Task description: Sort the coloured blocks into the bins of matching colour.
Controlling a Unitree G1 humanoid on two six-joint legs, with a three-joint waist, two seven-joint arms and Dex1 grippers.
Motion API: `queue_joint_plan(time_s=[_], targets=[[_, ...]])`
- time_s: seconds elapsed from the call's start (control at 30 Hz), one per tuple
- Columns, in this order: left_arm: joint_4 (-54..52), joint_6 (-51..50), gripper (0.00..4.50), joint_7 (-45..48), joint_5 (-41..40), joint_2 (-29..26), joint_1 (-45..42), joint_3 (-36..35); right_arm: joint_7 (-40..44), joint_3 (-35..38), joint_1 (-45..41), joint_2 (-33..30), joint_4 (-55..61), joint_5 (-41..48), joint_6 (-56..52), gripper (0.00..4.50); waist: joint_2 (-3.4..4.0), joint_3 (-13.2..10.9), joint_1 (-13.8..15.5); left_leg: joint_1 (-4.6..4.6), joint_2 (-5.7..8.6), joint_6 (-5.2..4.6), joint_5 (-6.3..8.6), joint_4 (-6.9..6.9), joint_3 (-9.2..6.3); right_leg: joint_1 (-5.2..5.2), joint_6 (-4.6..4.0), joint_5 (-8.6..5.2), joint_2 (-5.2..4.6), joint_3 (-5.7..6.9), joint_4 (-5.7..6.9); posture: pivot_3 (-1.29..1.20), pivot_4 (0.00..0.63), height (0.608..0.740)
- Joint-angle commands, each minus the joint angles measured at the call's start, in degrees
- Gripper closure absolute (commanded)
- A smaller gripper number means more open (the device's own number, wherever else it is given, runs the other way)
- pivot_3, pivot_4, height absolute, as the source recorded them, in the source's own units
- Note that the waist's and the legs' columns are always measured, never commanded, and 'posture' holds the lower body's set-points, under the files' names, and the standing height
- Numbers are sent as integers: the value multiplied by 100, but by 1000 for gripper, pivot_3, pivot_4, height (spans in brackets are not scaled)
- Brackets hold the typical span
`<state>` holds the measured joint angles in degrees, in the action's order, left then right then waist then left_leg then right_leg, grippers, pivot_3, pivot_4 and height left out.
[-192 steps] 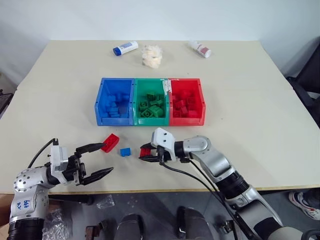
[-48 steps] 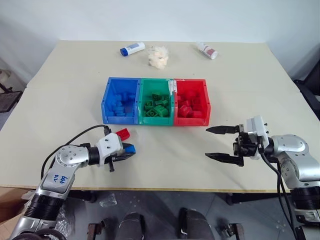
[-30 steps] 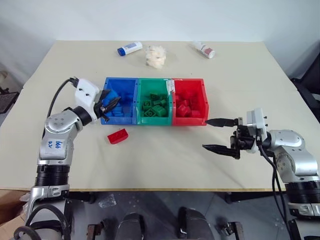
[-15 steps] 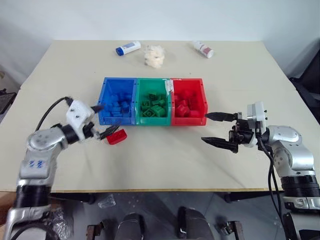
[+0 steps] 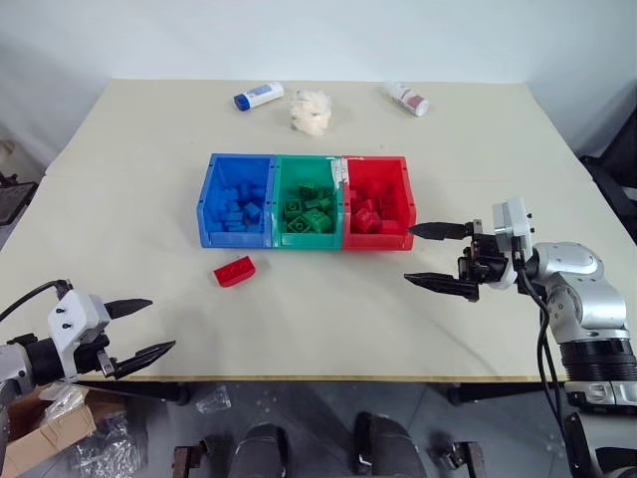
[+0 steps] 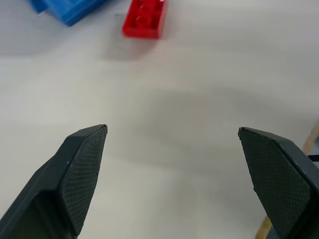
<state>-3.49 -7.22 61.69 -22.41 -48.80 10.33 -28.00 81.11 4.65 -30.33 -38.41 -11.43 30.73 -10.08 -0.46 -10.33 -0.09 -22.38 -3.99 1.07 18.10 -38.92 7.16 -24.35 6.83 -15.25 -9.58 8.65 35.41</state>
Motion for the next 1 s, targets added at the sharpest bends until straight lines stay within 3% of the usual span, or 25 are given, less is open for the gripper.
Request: queue_joint_plan(time_s=[0.03,0.23,0.53,0.63,0.87,0.9,1.0], targets=[[225,291,19,-235,137,141,-612,333,71,35,-137,-49,48,8,13,0,1,0,21,0,0,0,0,-3,0,1,0,0,0,0,1,0,150,740],[1232,910,19,-253,579,628,-1875,1339,59,28,-151,-27,130,5,-34,0,2,1,-11,1,2,0,1,1,7,-1,1,0,0,0,5,0,150,740],[2856,1595,19,-41,933,1009,-3177,2081,-67,166,108,-114,399,49,-124,0,1,1,-45,-1,2,1,0,-5,12,-5,3,1,2,-4,8,0,150,740],[3075,1583,652,79,835,1153,-3459,2161,-166,234,252,-130,575,88,-185,0,1,1,-14,-1,2,1,0,-7,11,-5,3,2,2,-4,10,0,150,740],[3220,1538,2837,310,784,1256,-3728,2265,-324,375,527,-197,797,156,-219,0,1,1,-14,-2,3,0,0,-8,11,-5,4,2,2,-6,10,0,150,740],[3200,1524,3033,330,780,1262,-3738,2268,-334,385,546,-202,814,162,-224,0,1,1,-17,-2,3,1,0,-9,12,-5,4,2,2,-6,10,0,150,740],[2894,1451,3023,444,698,1315,-3753,2323,-390,470,650,-207,866,173,-232,0,1,1,-14,-2,3,1,0,-8,11,-5,4,2,2,-6,11,0,150,740]])
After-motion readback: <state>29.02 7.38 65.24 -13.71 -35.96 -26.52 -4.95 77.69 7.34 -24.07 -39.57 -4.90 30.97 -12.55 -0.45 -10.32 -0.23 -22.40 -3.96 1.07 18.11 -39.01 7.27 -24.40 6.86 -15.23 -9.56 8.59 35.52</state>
